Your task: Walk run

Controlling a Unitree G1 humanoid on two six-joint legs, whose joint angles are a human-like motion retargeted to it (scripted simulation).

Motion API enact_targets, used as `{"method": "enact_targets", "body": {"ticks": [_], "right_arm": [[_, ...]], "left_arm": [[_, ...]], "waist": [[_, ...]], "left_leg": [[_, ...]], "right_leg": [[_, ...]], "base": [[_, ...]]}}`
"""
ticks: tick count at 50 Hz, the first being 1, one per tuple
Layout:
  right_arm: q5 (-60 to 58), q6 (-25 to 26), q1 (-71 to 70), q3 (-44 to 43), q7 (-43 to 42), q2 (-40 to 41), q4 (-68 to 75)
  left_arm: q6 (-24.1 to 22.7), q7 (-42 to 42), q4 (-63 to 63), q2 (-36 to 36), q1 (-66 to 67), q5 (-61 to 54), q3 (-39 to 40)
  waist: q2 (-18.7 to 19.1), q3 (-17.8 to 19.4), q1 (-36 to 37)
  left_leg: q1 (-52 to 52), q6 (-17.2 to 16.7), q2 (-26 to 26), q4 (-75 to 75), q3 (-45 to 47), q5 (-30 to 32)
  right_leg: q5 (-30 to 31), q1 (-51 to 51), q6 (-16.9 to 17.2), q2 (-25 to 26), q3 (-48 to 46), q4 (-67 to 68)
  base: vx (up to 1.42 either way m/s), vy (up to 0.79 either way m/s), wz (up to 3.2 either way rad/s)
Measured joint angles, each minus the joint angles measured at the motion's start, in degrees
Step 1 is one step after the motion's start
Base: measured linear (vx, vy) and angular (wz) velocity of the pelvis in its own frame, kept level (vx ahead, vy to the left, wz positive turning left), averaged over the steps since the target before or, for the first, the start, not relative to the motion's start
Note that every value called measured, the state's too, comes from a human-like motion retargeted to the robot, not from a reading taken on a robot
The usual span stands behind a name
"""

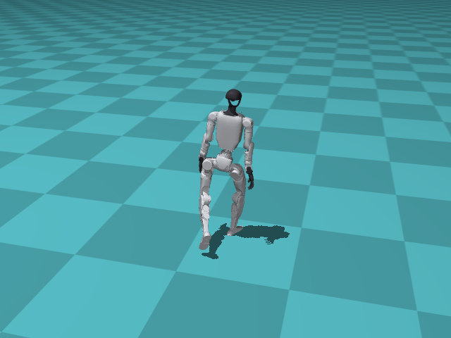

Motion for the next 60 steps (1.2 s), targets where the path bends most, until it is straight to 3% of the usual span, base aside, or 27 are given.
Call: {"method": "enact_targets", "body": {"ticks": [2,5,8,10,15,17,20,22,23,25,27,28,30,34,38,40,45,47,48,50,52,55,57,60], "right_arm": [[0.0,0.5,-2.3,-0.4,-1.5,-0.3,-1.1],[-1.8,2.6,-6.0,-0.5,-5.3,-0.9,-3.7],[-1.6,1.9,-10.0,-0.2,-5.8,-2.6,-6.7],[-1.5,1.2,-12.3,-0.8,-4.6,-3.9,-9.1],[-2.7,-0.3,-18.6,-3.5,-1.2,-6.2,-16.4],[-2.5,-0.2,-20.4,-4.1,-2.2,-5.1,-18.4],[-0.9,-1.6,-20.6,-3.3,-4.5,-2.0,-20.8],[0.0,-6.4,-17.2,-0.9,-4.1,-1.2,-21.5],[-0.9,-9.7,-14.9,-0.5,-3.6,-1.2,-21.9],[-4.1,-17.3,-9.1,2.9,-8.2,-1.2,-22.7],[-7.1,-19.2,-4.6,7.1,-17.4,-1.3,-22.5],[-9.8,-18.6,-2.5,8.3,-21.5,-1.5,-21.9],[-15.1,-14.6,-0.3,8.4,-25.0,-1.3,-20.4],[-22.4,-10.0,1.5,5.7,-21.2,-0.8,-15.6],[-29.2,-9.0,1.7,5.6,-18.9,-3.5,-9.2],[-31.7,-7.4,1.3,6.0,-14.1,-4.8,-5.6],[-33.3,-6.3,2.0,1.5,-7.5,-4.6,-1.6],[-32.1,-5.0,2.9,-1.4,-6.6,-4.0,-0.7],[-31.1,-4.1,3.3,-2.4,-6.5,-3.4,-0.3],[-28.6,-3.5,4.4,-3.3,-6.7,-2.3,0.7],[-23.0,-4.2,5.1,-4.3,-5.5,-1.2,2.7],[-15.4,-5.6,3.9,-5.4,-1.4,-0.4,4.3],[-9.8,-5.7,1.1,-3.5,1.3,-0.7,4.1],[-5.4,-3.1,-5.0,-2.4,-0.6,-0.5,2.1]], "left_arm": [[3.4,0.2,1.7,0.3,1.1,5.4,-0.3],[9.1,-1.8,3.6,0.8,3.5,11.4,-1.1],[13.6,-5.1,4.7,1.3,5.7,13.6,-1.9],[15.5,-7.3,5.8,1.5,6.8,14.2,-2.2],[11.1,-7.8,10.9,0.6,7.6,7.3,-1.0],[11.0,-7.7,10.9,-0.7,7.4,5.6,1.2],[11.1,-8.3,9.7,-1.7,6.6,4.6,2.5],[12.4,-7.6,9.2,-0.7,5.3,6.3,1.3],[12.9,-7.1,8.9,-0.3,4.8,7.7,0.6],[13.7,-7.2,7.7,0.2,2.4,9.7,-0.6],[15.1,-8.9,5.9,1.5,0.0,9.6,-2.9],[15.9,-9.6,4.6,2.4,-1.4,8.7,-4.8],[17.1,-9.1,2.6,4.3,-5.2,6.4,-8.3],[17.9,-5.4,-2.2,8.2,-12.5,6.2,-11.5],[16.5,-5.2,-8.1,11.5,-18.3,5.3,-12.4],[16.0,-6.4,-12.2,14.1,-21.8,3.5,-12.3],[14.2,-5.1,-19.4,15.7,-25.9,-0.2,-14.4],[12.3,-3.2,-20.1,13.6,-25.5,-0.4,-14.7],[11.4,-2.5,-20.0,12.2,-24.7,0.0,-14.4],[10.9,-3.2,-19.4,10.6,-21.7,1.1,-13.4],[13.5,-6.5,-19.0,8.7,-16.3,5.8,-12.7],[22.3,-5.0,-14.3,5.5,-10.3,13.7,-12.4],[26.6,-6.3,-8.1,5.5,-8.8,16.5,-13.3],[28.6,-12.4,-1.4,4.4,-6.1,22.6,-11.3]], "waist": [[-1.8,0.7,1.8],[-0.2,2.5,7.5],[0.7,3.4,13.3],[1.9,3.6,16.2],[4.9,5.6,22.2],[4.4,5.5,24.1],[3.4,4.6,23.3],[4.5,3.0,23.3],[5.0,2.4,23.7],[5.6,2.4,23.9],[8.0,2.7,20.6],[9.1,3.0,19.4],[9.5,4.0,18.5],[7.7,6.0,11.2],[7.7,7.1,2.8],[7.1,8.0,-0.2],[7.9,7.2,-4.3],[8.7,5.4,-4.7],[8.7,4.4,-4.5],[7.5,2.2,-4.1],[4.8,3.2,-5.0],[-0.6,3.6,-0.6],[-3.5,4.3,0.3],[-3.1,6.0,3.1]], "left_leg": [[-7.1,0.3,3.5,10.8,2.0,-6.3],[-19.0,-5.4,4.0,16.4,-1.0,-11.1],[-28.0,-6.7,5.2,10.9,1.0,-15.3],[-33.2,-5.5,7.0,4.9,1.7,-17.3],[-43.1,3.1,6.2,-19.8,-4.5,-22.1],[-45.7,0.8,6.1,-25.9,-9.0,-20.1],[-46.0,2.4,7.2,-24.9,-5.8,-21.3],[-44.1,3.5,9.0,-20.5,-2.4,-19.3],[-43.7,3.3,9.9,-18.9,-5.0,-17.9],[-43.1,3.5,11.4,-12.6,-10.5,-21.0],[-36.8,3.6,11.7,-12.9,-12.6,-25.9],[-33.2,3.6,13.3,-13.6,-10.2,-27.9],[-27.1,3.4,13.7,-16.6,-6.7,-29.8],[-16.7,3.5,6.3,-27.4,-9.0,-29.4],[-9.4,3.2,2.8,-33.0,-10.5,-30.9],[-5.3,2.3,0.7,-34.9,-11.9,-32.8],[1.8,-1.4,0.9,-36.8,-15.8,-34.7],[2.6,-4.3,1.7,-34.9,-18.2,-32.1],[3.2,-6.0,1.8,-33.8,-19.0,-29.2],[4.8,-8.6,0.2,-31.3,-19.1,-21.7],[7.7,-7.1,-1.3,-24.7,-17.2,-5.8],[4.0,-1.8,-1.1,-5.8,-5.4,6.0],[-1.6,1.6,1.8,6.8,-1.0,-0.5],[-14.9,-0.5,6.0,19.6,-0.8,-8.6]], "right_leg": [[-0.8,5.2,1.4,-0.9,-2.5,-3.1],[0.5,15.5,2.9,6.0,-5.9,-13.3],[0.3,21.5,3.9,11.4,-6.2,-19.3],[-0.6,25.3,5.1,14.7,-6.7,-22.3],[-5.2,35.5,6.1,21.4,-4.9,-26.4],[-6.4,37.6,7.4,21.2,-2.5,-25.7],[-4.5,40.2,12.0,20.2,-0.4,-23.3],[2.0,42.2,14.5,21.8,1.4,-20.6],[6.7,42.7,14.4,22.6,2.0,-19.0],[21.3,41.8,11.7,20.0,-0.5,-10.2],[31.2,37.5,11.0,20.8,-0.9,3.0],[31.1,34.4,8.9,20.1,-2.3,10.6],[23.5,25.9,6.6,16.8,-2.4,23.7],[14.0,8.0,7.9,12.4,-1.8,32.2],[7.1,-4.3,5.9,7.3,-5.8,21.9],[2.9,-11.5,2.7,7.7,-3.1,8.7],[0.8,-20.3,0.8,7.8,1.2,-11.7],[-0.4,-20.9,0.6,7.0,-0.8,-9.5],[-2.1,-20.6,-1.2,7.1,-0.7,-6.1],[5.6,-15.5,-4.8,4.0,-17.4,-5.1],[9.1,-14.8,-2.6,3.4,0.5,1.0],[4.2,-6.2,-1.3,-0.5,3.0,2.6],[1.7,-0.5,-0.1,-2.3,1.9,1.7],[1.6,8.9,1.5,2.0,-2.1,-5.6]], "base": [[0.82,-0.12,0.65],[1.08,-0.16,-0.33],[0.80,-0.16,-0.56],[1.02,-0.13,-0.34],[1.00,-0.07,-0.64],[1.22,0.01,-1.04],[1.08,0.02,-0.39],[1.48,0.11,-0.19],[1.54,0.09,-0.41],[1.36,0.00,-0.58],[1.30,0.02,0.15],[1.43,0.07,0.06],[1.02,0.04,-0.30],[1.04,-0.01,0.74],[0.97,-0.06,1.02],[0.89,-0.13,0.49],[1.03,-0.25,0.94],[1.21,-0.32,0.83],[1.48,-0.47,0.29],[1.72,-0.58,0.06],[1.69,-0.50,0.57],[1.32,-0.37,-0.19],[1.04,-0.35,0.16],[0.97,-0.28,-0.14]]}}
